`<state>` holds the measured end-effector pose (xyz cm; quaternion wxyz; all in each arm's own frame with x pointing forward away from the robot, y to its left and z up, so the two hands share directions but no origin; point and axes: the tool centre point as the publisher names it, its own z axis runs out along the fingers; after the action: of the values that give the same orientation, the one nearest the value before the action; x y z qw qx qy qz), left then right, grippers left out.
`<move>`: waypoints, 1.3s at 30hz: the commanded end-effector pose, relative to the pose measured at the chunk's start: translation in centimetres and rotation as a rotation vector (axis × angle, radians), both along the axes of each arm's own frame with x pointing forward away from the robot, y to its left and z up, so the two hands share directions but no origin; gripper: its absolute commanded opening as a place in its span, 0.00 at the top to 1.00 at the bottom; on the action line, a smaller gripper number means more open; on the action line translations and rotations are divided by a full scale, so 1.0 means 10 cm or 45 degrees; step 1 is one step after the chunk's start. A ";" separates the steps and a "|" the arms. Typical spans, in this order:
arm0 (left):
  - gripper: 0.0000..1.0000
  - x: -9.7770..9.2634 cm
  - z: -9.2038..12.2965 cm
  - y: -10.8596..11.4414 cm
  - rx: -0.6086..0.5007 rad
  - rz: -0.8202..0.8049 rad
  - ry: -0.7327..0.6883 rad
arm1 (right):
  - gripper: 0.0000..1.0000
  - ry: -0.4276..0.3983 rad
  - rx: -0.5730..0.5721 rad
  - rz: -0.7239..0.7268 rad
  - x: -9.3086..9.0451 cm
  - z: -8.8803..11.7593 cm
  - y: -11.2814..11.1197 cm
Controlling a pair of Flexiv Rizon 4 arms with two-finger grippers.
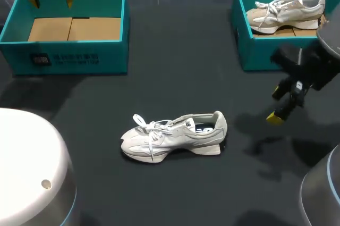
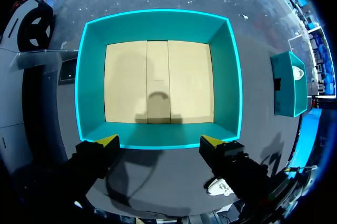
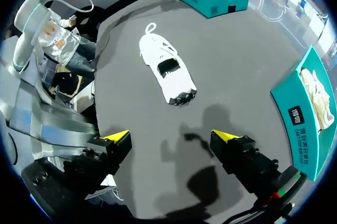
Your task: Take the shoe out of the shoebox, open the shoe tongue, remove and reinsert the insole, then place the shoe into the shoebox
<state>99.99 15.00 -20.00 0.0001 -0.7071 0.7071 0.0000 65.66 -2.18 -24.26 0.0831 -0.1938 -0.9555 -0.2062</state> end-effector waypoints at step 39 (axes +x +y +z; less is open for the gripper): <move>0.00 0.00 0.00 0.00 0.000 0.000 0.000 | 0.00 -0.602 1.002 0.348 0.23 -1.00 -0.52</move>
<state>99.99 15.00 -20.00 0.0001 -0.7071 0.7071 0.0000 67.66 -7.63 -34.53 -0.0467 0.0313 -0.8100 -0.5837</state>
